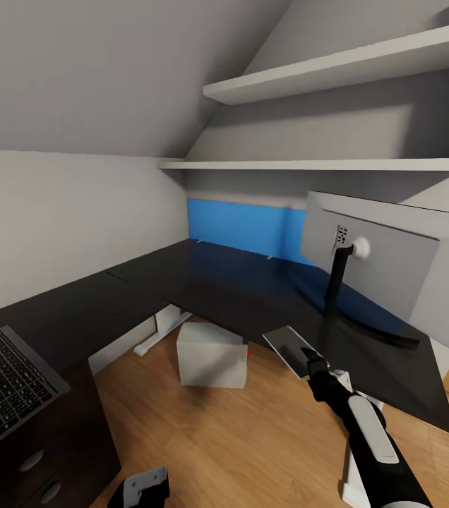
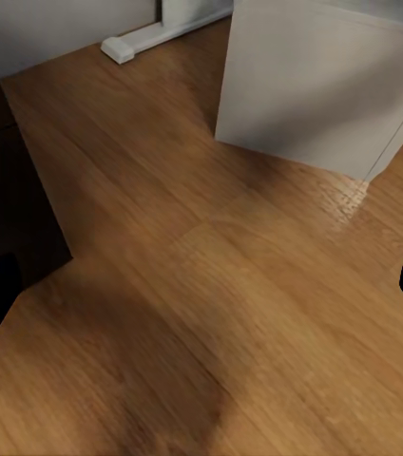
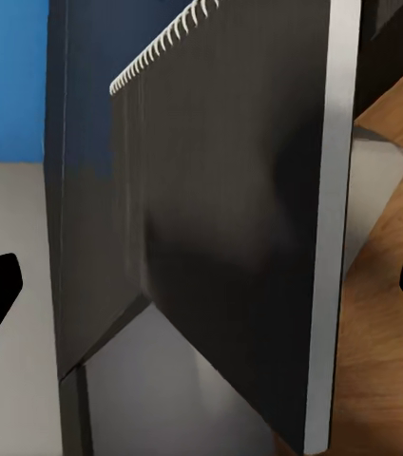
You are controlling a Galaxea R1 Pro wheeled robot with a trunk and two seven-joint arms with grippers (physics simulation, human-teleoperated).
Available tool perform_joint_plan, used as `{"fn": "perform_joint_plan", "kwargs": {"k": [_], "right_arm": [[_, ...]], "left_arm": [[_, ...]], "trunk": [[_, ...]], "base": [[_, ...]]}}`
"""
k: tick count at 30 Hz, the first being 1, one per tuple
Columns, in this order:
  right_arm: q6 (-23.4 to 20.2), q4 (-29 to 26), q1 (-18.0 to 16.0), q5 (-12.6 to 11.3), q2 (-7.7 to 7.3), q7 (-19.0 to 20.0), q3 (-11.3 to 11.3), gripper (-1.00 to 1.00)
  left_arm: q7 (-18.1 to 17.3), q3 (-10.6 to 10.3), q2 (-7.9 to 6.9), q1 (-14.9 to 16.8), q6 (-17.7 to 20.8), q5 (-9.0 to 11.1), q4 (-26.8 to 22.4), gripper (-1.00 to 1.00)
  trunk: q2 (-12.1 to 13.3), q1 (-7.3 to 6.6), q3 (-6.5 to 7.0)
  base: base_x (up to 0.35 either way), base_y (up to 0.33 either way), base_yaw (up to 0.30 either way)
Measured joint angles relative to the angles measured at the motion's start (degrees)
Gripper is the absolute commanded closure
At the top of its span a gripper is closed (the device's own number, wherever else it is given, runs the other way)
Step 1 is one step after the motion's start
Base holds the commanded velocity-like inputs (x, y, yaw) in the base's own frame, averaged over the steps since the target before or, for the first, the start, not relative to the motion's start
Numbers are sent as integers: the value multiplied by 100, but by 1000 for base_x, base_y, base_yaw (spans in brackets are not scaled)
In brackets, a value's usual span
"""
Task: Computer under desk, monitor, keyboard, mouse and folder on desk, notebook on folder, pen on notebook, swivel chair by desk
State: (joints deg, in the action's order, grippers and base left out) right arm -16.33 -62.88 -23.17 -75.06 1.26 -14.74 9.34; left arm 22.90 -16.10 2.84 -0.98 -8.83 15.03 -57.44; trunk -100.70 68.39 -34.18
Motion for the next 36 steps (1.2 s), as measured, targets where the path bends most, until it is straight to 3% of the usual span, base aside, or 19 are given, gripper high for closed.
{"fn": "perform_joint_plan", "kwargs": {"k": [8, 9, 29, 33, 36], "right_arm": [[0, 5, -1, 0, 0, 1, 5, -100], [0, 5, -1, 0, 0, 1, 6, 100], [7, -6, -1, 17, 8, 54, -34, 100], [13, -12, 0, 29, 5, 234, -43, 100], [14, -19, -1, 67, 0, 689, -46, 100]], "left_arm": [[0, 0, 0, 0, 0, -3, 0, -100], [0, 0, 0, 0, 0, -2, 0, -100], [0, 0, 0, 0, 0, 2, -1, -100], [0, 0, 0, 0, 0, 2, -1, -100], [0, 0, 0, 0, 0, 1, 0, -100]], "trunk": [[0, 0, 0], [0, 0, 0], [0, 0, 0], [0, 0, 0], [119, -65, 53]], "base": [[0, 0, 0], [0, 0, 0], [0, 0, 0], [0, 0, 0], [0, 0, 0]]}}
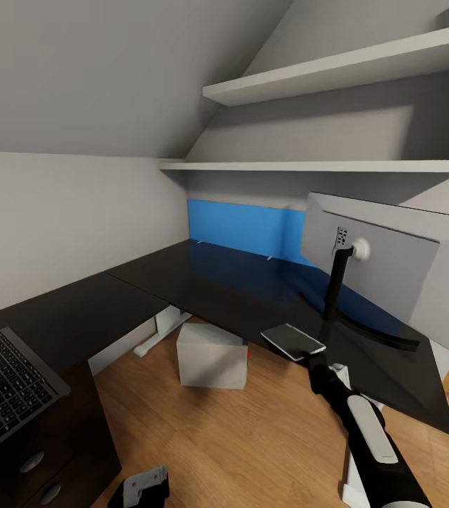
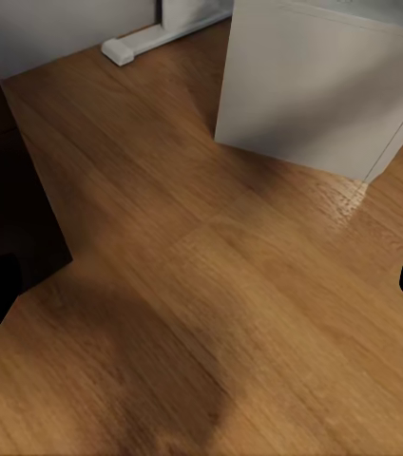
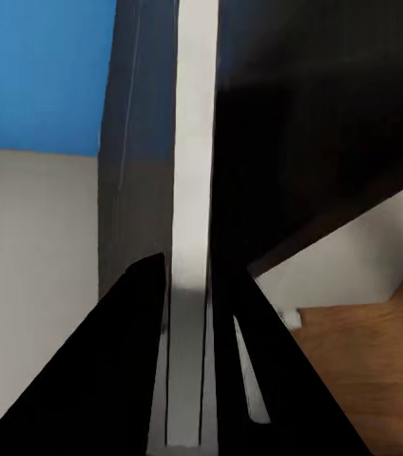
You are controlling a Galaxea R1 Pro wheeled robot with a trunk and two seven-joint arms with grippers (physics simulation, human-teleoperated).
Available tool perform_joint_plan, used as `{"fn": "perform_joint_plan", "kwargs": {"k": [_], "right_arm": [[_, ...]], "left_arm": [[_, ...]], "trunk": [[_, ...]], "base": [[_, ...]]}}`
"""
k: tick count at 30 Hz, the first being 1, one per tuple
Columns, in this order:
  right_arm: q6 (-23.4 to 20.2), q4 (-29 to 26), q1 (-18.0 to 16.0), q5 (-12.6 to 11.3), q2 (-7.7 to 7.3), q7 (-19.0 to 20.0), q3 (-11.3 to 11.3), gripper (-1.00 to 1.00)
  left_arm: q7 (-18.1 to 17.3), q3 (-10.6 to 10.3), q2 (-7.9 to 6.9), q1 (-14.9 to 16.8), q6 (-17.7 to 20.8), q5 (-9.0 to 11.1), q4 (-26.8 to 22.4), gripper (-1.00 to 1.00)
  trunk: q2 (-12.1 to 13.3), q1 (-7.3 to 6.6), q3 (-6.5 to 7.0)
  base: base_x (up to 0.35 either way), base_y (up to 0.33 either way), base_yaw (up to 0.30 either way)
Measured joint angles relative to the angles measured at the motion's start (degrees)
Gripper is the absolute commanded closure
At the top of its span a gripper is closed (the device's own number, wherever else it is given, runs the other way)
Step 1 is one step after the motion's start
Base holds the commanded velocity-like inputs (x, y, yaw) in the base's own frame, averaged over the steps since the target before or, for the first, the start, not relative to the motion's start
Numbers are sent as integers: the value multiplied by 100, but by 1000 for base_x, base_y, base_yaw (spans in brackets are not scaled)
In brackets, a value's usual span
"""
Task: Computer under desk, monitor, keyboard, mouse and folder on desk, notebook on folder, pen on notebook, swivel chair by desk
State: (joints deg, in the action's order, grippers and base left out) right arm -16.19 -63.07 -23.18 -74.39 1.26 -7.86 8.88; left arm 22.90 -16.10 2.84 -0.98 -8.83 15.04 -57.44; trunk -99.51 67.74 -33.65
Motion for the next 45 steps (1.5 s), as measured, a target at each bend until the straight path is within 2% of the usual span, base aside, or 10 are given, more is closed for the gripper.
{"fn": "perform_joint_plan", "kwargs": {"k": [12, 16, 19, 25, 27, 28, 29, 34, 38, 45], "right_arm": [[6, -12, 2, 1, 44, 150, -47, 100], [6, -15, 0, 10, 55, 155, -215, 100], [12, -27, -1, 77, 62, 181, -691, 100], [150, -40, 1, 178, 65, 197, -1240, 100], [337, -43, 0, 314, 62, 200, -1576, 100], [613, -45, 0, 481, 61, 211, -1899, 100], [836, -46, 0, 606, 60, 221, -2085, 100], [1425, -39, 0, 782, 60, 262, -2546, 100], [1569, -40, 1, 828, 61, 278, -2834, 100], [1615, -39, 2, 840, 61, 286, -2969, 100]], "left_arm": [[0, -3, 0, 0, 8, -8, 8, -100], [-3, -6, 6, 0, 10, -10, 10, -100], [-12, -7, 8, -1, 16, -9, 21, -100], [-22, -9, 8, 0, 17, -12, 34, -100], [-24, -9, 8, 0, 17, -14, 37, -100], [-22, -10, 8, 0, 17, -16, 38, -100], [-21, -9, 8, 0, 18, -16, 38, -100], [-21, -12, 8, 0, 23, -17, 45, -100], [-24, -87, 0, 0, 26, -27, 62, -100], [-18, -221, -15, 0, 17, -57, 165, -100]], "trunk": [[481, -264, 215], [603, -330, 270], [603, -330, 270], [603, -330, 270], [603, -330, 270], [603, -330, 270], [603, -330, 270], [603, -330, 270], [603, -330, 269], [603, -330, 270]], "base": [[0, 0, 1], [0, 0, 79], [0, 0, 228], [0, 0, 263], [0, 0, 273], [0, 0, 275], [0, 0, 275], [0, 0, 276], [0, 0, 276], [0, -92, 277]]}}
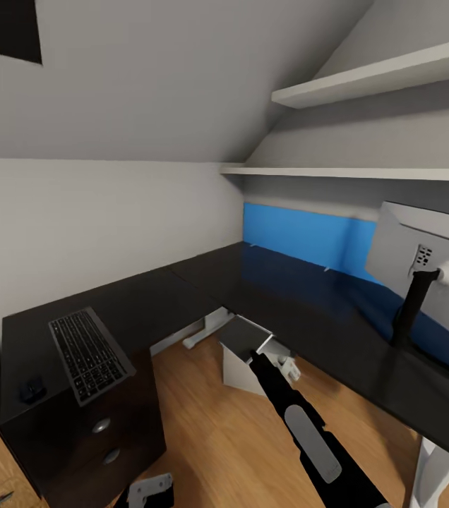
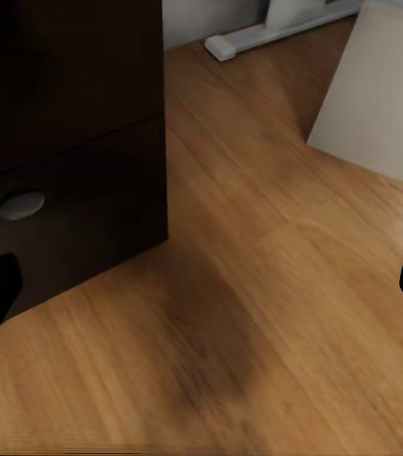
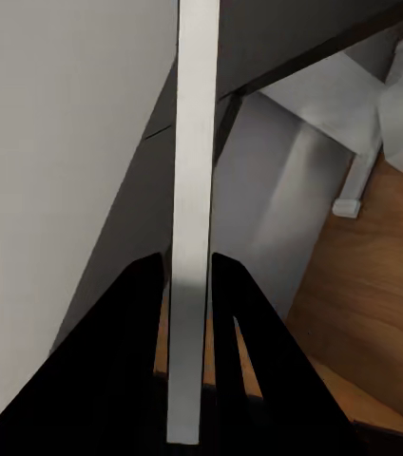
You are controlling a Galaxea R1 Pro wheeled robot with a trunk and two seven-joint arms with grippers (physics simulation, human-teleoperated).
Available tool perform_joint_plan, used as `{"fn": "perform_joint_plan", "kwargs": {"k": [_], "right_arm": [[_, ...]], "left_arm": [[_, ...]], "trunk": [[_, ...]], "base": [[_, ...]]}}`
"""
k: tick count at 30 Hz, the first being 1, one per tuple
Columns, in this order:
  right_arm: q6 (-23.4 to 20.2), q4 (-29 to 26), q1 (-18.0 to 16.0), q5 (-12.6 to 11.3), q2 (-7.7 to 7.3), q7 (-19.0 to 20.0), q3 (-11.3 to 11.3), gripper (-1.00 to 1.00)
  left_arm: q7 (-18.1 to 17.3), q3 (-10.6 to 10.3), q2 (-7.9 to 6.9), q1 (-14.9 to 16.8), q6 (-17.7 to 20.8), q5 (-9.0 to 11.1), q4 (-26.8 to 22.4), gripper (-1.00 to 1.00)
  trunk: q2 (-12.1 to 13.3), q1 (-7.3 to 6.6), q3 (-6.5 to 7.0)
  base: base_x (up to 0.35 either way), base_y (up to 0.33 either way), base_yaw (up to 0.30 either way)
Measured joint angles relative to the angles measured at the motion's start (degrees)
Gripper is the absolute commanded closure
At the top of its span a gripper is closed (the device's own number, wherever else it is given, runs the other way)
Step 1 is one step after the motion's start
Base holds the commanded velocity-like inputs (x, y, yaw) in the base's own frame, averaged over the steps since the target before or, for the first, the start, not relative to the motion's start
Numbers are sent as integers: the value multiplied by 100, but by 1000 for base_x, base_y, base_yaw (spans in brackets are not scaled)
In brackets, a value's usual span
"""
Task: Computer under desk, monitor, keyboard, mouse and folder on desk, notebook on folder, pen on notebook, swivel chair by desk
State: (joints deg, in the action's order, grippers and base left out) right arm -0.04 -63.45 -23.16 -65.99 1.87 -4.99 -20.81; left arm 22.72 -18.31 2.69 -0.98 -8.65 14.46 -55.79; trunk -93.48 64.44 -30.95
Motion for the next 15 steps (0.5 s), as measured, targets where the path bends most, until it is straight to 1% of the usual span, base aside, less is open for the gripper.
{"fn": "perform_joint_plan", "kwargs": {"k": [2, 5, 9, 10, 15], "right_arm": [[1, -1, 1, 1, 0, 2, -4, 100], [5, -1, 2, 4, 2, 136, -11, 100], [26, -5, 5, 14, 0, 356, -9, 100], [43, -9, 6, 19, -6, 501, -8, 100], [40, 11, 14, -18, -10, 686, -1, 100]], "left_arm": [[0, -3, -3, 0, 0, 2, 4, -100], [4, -7, -10, 0, 0, 4, 9, -100], [6, -7, -11, 1, 0, 5, 13, -100], [8, -8, -11, 0, 0, 5, 17, -100], [9, -8, -11, 0, -1, 5, 18, -100]], "trunk": [[0, 0, 0], [0, 0, 0], [0, 0, 0], [0, 0, 0], [0, 0, 0]], "base": [[0, -194, 277], [0, -80, 277], [0, -29, 277], [0, -7, 277], [0, -3, 277]]}}
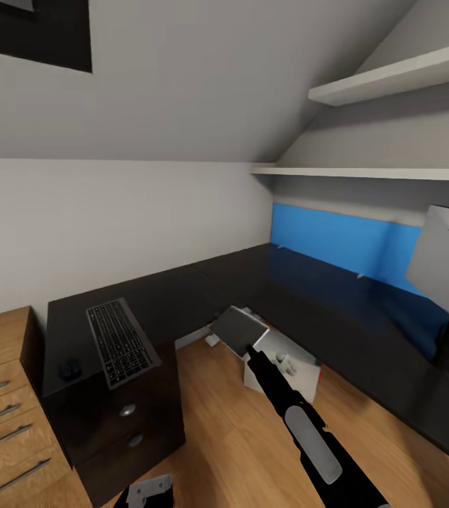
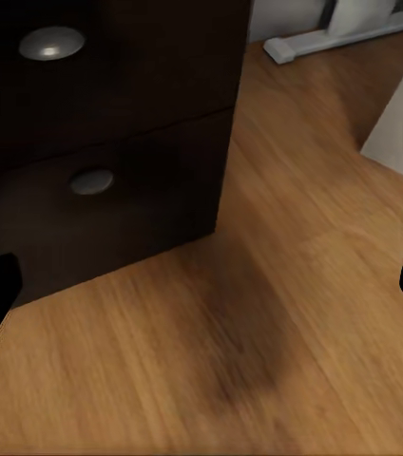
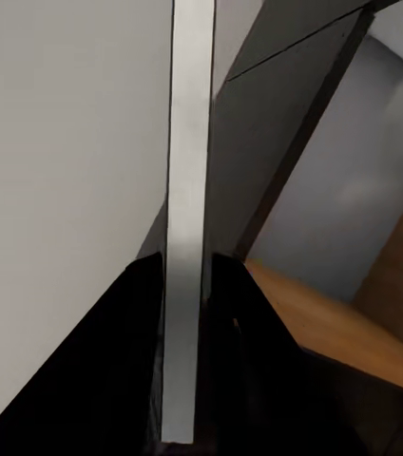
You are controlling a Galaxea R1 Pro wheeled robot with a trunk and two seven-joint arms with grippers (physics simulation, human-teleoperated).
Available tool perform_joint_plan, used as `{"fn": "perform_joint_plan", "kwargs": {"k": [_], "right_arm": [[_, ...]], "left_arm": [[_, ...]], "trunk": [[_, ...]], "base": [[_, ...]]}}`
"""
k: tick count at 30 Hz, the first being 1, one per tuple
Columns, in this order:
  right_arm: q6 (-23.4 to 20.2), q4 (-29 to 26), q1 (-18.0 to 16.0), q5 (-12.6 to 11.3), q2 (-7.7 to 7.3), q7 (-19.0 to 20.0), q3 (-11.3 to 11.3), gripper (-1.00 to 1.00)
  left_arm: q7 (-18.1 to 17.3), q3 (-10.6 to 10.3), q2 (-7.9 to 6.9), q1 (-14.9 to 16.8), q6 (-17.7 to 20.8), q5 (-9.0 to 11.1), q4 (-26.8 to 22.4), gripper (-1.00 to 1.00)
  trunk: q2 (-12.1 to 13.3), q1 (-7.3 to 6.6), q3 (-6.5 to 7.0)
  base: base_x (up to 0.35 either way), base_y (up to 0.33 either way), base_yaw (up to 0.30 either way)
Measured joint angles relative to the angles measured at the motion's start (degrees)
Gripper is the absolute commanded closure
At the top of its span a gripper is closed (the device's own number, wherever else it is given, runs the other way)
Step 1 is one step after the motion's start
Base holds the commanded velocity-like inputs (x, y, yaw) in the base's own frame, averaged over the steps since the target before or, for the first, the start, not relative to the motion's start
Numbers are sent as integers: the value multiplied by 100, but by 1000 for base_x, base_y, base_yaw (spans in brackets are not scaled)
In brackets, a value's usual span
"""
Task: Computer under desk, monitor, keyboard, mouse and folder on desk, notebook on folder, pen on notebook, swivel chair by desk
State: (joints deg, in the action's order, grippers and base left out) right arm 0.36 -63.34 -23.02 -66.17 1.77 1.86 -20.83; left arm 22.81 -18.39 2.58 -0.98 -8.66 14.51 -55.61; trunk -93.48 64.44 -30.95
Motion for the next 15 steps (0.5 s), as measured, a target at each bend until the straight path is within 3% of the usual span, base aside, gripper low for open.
{"fn": "perform_joint_plan", "kwargs": {"k": [5, 8, 9, 10, 15], "right_arm": [[-8, 16, 7, -50, -1, 229, 2, 100], [-10, 19, 26, -197, -4, 307, 3, 100], [-12, 22, 36, -310, -6, 327, 4, 100], [-23, 54, 50, -634, -9, 346, 4, 100], [-32, 73, 54, -762, -9, 353, 4, 100]], "left_arm": [[0, 0, 0, 0, -4, 0, 0, -100], [0, 0, 0, 0, -6, 0, 0, -100], [0, 0, 0, 0, -6, 0, 0, -100], [6, 0, 0, 0, -7, 0, 0, -100], [8, 0, 0, 0, -7, 0, 0, -100]], "trunk": [[0, 0, 0], [0, 0, 0], [0, 0, 0], [0, 0, 0], [0, 0, 0]], "base": [[0, -1, 277], [0, 0, 277], [0, 0, 277], [0, 0, 277], [0, 0, 275]]}}
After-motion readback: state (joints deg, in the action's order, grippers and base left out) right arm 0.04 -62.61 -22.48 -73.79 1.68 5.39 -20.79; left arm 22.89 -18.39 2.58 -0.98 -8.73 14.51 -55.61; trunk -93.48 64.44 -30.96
